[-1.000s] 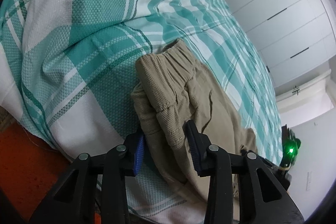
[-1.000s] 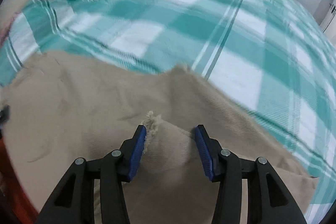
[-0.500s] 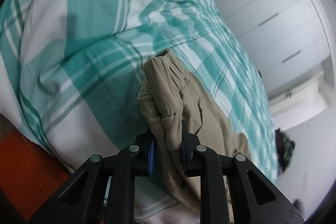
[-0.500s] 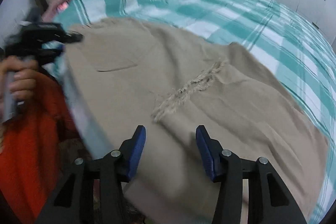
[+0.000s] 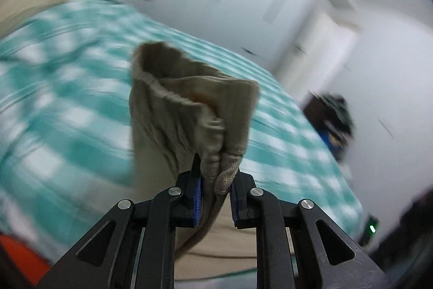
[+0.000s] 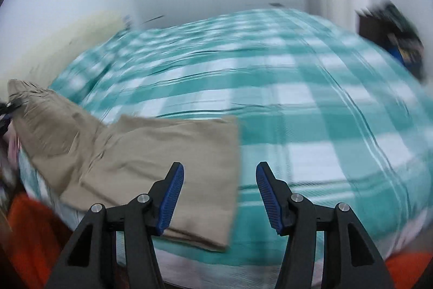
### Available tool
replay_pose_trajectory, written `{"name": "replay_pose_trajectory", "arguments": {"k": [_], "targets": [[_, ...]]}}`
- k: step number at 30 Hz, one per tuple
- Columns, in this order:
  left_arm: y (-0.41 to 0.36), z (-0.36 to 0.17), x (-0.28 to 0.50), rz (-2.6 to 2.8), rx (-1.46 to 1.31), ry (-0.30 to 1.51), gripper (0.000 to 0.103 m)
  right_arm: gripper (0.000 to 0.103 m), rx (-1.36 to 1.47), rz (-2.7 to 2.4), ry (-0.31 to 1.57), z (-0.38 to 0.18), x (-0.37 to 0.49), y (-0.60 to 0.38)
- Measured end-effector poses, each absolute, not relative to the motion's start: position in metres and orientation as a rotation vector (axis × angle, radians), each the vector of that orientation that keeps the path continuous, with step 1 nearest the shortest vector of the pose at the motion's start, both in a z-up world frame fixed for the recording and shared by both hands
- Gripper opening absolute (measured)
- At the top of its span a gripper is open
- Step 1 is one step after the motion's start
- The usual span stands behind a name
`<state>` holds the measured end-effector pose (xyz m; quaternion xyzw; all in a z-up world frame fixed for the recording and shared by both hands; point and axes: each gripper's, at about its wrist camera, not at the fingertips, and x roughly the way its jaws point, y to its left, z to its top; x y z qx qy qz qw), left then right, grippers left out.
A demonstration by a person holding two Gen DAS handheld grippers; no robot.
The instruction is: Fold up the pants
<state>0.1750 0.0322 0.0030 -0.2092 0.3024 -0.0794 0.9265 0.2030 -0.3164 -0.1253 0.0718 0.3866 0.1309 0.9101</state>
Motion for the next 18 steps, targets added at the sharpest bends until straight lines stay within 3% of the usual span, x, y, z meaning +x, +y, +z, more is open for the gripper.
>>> {"name": "replay_pose_trajectory", "arguments": {"k": [4, 6, 9, 10, 12, 14, 18], "targets": [[-0.075, -0.027, 0.213, -0.301, -0.309, 0.743, 0.018, 0.056, 0.231, 0.235, 0.75, -0.119, 0.213, -0.343], [-0.125, -0.063, 0.235, -0.343, -0.231, 0.867, 0.035, 0.056, 0.243, 0.234, 0.738, -0.119, 0.212, -0.347], [-0.17, -0.111, 0.247, -0.352, -0.104, 1.041, 0.039, 0.056, 0.315, 0.236, 0.76, -0.126, 0.207, -0.367], [-0.168, -0.114, 0.242, -0.364, -0.126, 1.048, 0.041, 0.056, 0.352, 0.235, 0.771, -0.13, 0.205, -0.378], [-0.152, -0.104, 0.231, -0.4, -0.182, 1.021, 0.065, 0.056, 0.452, 0.23, 0.8, -0.141, 0.205, -0.395], [-0.134, -0.088, 0.222, -0.375, -0.183, 0.965, 0.075, 0.056, 0.52, 0.244, 0.813, -0.148, 0.204, -0.407], [-0.066, -0.074, 0.191, -0.274, -0.158, 0.889, 0.077, 0.056, 0.696, 0.44, 0.856, -0.16, 0.212, -0.408]]}}
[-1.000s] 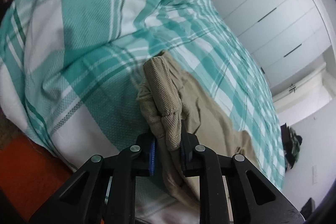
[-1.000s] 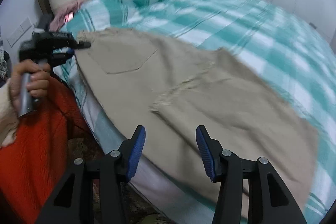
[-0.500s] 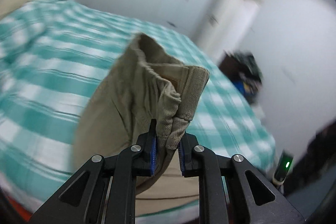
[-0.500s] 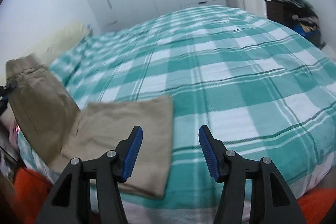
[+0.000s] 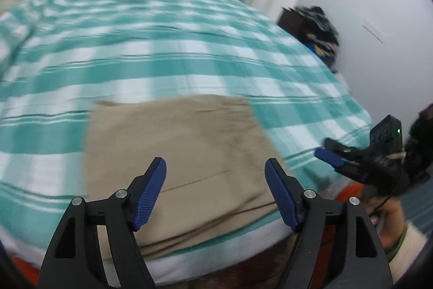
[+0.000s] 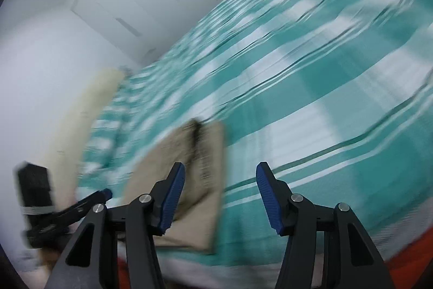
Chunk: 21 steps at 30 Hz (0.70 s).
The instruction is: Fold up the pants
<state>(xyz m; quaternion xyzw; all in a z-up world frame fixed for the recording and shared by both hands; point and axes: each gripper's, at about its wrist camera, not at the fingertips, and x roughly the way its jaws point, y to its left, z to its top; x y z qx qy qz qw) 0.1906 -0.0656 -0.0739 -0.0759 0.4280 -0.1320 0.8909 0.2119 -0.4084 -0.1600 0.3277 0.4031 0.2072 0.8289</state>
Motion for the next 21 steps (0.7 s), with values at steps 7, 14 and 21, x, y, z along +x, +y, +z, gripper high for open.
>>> {"name": "replay_pose_trajectory", "arguments": {"k": [7, 14, 21], "targets": [[0.006, -0.12, 0.137, -0.133, -0.061, 0.945, 0.078, 0.055, 0.842, 0.71, 1.06, -0.178, 0.227, -0.347], [-0.009, -0.134, 0.131, -0.19, 0.05, 0.94, 0.078, 0.053, 0.734, 0.617, 1.154, -0.186, 0.238, -0.318], [-0.002, -0.155, 0.14, -0.097, 0.088, 0.995, 0.062, 0.05, 0.76, 0.575, 1.153, -0.189, 0.245, -0.318]]}}
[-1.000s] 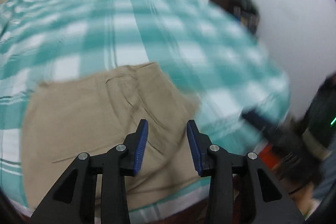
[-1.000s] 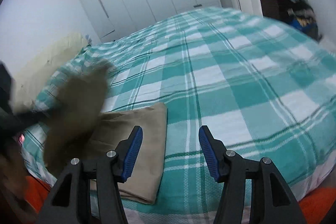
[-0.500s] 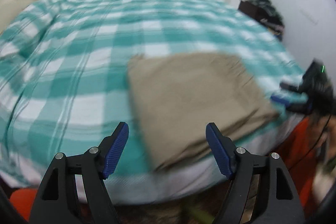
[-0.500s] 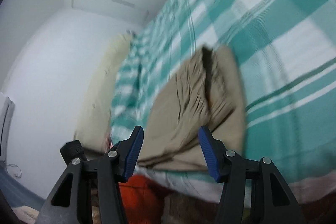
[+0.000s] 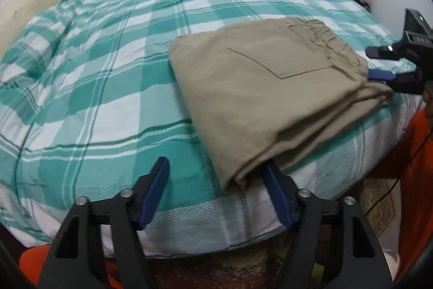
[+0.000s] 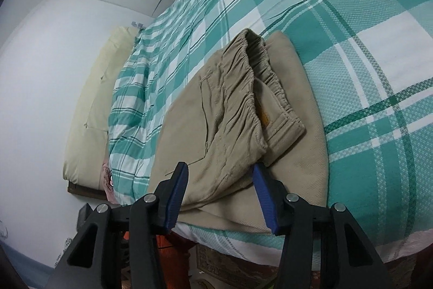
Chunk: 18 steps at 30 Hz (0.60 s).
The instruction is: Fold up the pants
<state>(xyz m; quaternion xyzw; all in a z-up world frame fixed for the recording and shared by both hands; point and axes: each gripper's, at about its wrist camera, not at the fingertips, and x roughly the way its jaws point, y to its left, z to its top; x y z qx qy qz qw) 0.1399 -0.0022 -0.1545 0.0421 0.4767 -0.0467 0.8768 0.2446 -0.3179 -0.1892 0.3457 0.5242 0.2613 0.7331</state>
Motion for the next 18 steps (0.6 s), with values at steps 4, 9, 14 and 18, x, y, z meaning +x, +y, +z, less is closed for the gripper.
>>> {"name": "replay_pose_trajectory", "arguments": {"k": [4, 9, 14, 18], "targets": [[0.003, -0.156, 0.143, -0.121, 0.016, 1.012, 0.025, 0.024, 0.729, 0.529, 1.166, -0.188, 0.25, -0.316], [-0.012, -0.149, 0.133, -0.126, 0.082, 0.981, 0.015, 0.01, 0.644, 0.512, 1.081, -0.156, 0.252, -0.316], [-0.021, -0.162, 0.134, -0.122, 0.128, 1.024, 0.016, 0.009, 0.635, 0.462, 1.094, -0.163, 0.257, -0.327], [-0.017, -0.159, 0.133, -0.121, 0.104, 1.02, 0.016, 0.02, 0.755, 0.434, 1.14, -0.191, 0.254, -0.339]]}}
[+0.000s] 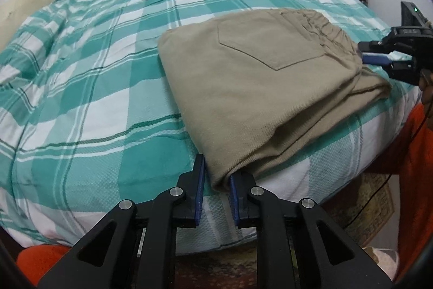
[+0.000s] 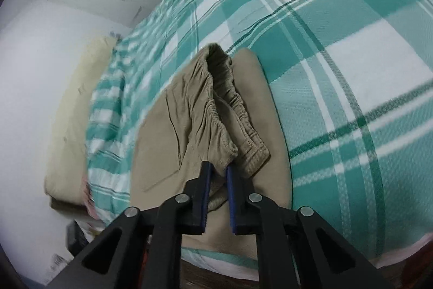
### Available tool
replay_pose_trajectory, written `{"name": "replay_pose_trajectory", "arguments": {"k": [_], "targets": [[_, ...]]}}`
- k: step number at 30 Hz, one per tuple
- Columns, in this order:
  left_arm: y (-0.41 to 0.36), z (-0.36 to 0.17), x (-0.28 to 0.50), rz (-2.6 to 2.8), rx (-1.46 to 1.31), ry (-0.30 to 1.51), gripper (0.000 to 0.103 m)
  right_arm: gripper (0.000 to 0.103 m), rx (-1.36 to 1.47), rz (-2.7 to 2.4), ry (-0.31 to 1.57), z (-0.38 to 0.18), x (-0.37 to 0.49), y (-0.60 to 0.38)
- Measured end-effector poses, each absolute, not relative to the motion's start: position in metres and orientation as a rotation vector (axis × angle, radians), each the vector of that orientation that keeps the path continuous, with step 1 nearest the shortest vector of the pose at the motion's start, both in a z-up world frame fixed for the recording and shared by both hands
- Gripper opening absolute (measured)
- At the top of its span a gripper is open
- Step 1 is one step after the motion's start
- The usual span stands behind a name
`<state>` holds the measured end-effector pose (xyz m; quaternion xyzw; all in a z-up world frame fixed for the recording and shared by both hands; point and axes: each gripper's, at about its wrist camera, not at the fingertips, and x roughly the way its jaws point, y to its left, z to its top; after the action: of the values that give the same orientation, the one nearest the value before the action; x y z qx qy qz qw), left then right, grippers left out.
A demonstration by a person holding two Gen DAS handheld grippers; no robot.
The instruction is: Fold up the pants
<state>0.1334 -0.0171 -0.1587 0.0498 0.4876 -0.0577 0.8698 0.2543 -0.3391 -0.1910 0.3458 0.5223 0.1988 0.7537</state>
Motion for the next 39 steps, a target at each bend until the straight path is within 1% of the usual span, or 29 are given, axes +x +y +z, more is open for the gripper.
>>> {"name": "replay_pose_trajectory", "arguments": {"k": [1, 3, 8, 10, 13, 14, 15, 16, 18, 20, 21, 22, 23, 25, 26, 27, 28, 29, 31, 32, 33, 36, 39], "targets": [[-0.015, -0.159, 0.134, -0.124, 0.088, 1.022, 0.016, 0.036, 0.76, 0.427, 1.14, -0.188, 0.254, -0.341], [-0.013, -0.159, 0.135, -0.128, 0.069, 1.024, 0.016, 0.058, 0.73, 0.411, 1.145, -0.18, 0.252, -0.344], [-0.014, -0.159, 0.135, -0.127, 0.071, 1.024, 0.016, 0.057, 0.732, 0.435, 1.237, -0.189, 0.261, -0.338], [-0.014, -0.159, 0.135, -0.13, 0.065, 1.025, 0.016, 0.05, 0.724, 0.417, 1.254, -0.196, 0.267, -0.33], [-0.012, -0.159, 0.135, -0.13, 0.05, 1.025, 0.015, 0.045, 0.762, 0.381, 1.263, -0.209, 0.277, -0.33], [-0.011, -0.158, 0.135, -0.129, 0.044, 1.023, 0.012, 0.041, 0.774, 0.384, 1.255, -0.211, 0.279, -0.33], [-0.01, -0.155, 0.133, -0.133, 0.032, 1.018, 0.01, 0.034, 0.762, 0.402, 1.232, -0.207, 0.28, -0.329], [-0.009, -0.153, 0.131, -0.132, 0.03, 1.011, 0.01, 0.024, 0.758, 0.416, 1.213, -0.202, 0.28, -0.33], [-0.008, -0.149, 0.128, -0.142, 0.028, 0.996, 0.009, 0.021, 0.77, 0.473, 1.134, -0.176, 0.274, -0.334], [-0.005, -0.155, 0.132, -0.155, 0.006, 1.027, 0.009, 0.021, 0.71, 0.497, 1.085, -0.151, 0.267, -0.332], [-0.004, -0.161, 0.135, -0.158, -0.005, 1.055, 0.009, 0.02, 0.65, 0.496, 1.064, -0.144, 0.262, -0.332], [-0.005, -0.166, 0.137, -0.161, -0.001, 1.078, 0.009, 0.02, 0.621, 0.483, 1.074, -0.148, 0.259, -0.333], [-0.005, -0.168, 0.138, -0.163, 0.007, 1.088, 0.011, 0.02, 0.617, 0.466, 1.099, -0.157, 0.258, -0.333], [-0.007, -0.166, 0.136, -0.145, 0.033, 1.087, 0.02, 0.022, 0.652, 0.398, 1.179, -0.195, 0.253, -0.339], [-0.007, -0.163, 0.134, -0.124, 0.045, 1.088, 0.031, 0.023, 0.682, 0.388, 1.178, -0.206, 0.25, -0.341], [-0.005, -0.156, 0.129, -0.104, 0.046, 1.089, 0.035, 0.023, 0.714, 0.386, 1.158, -0.209, 0.246, -0.345], [-0.002, -0.15, 0.124, -0.112, 0.034, 1.086, 0.037, 0.027, 0.721, 0.388, 1.154, -0.205, 0.246, -0.346], [0.001, -0.143, 0.119, -0.136, 0.016, 1.08, 0.039, 0.029, 0.71, 0.39, 1.158, -0.2, 0.247, -0.346], [0.011, -0.12, 0.107, -0.171, -0.043, 1.038, 0.046, 0.037, 0.637, 0.372, 1.151, -0.181, 0.249, -0.346], [0.015, -0.11, 0.104, -0.171, -0.069, 1.012, 0.056, 0.039, 0.571, 0.341, 1.127, -0.169, 0.249, -0.347], [0.02, -0.098, 0.104, -0.168, -0.104, 0.975, 0.061, 0.04, 0.463, 0.304, 1.077, -0.15, 0.246, -0.347], [0.019, -0.086, 0.125, -0.16, -0.129, 0.921, 0.06, 0.04, 0.294, 0.319, 0.979, -0.113, 0.245, -0.336], [0.004, -0.097, 0.154, -0.152, -0.105, 0.9, 0.06, 0.04, 0.211, 0.417, 0.905, -0.088, 0.249, -0.308]]}}
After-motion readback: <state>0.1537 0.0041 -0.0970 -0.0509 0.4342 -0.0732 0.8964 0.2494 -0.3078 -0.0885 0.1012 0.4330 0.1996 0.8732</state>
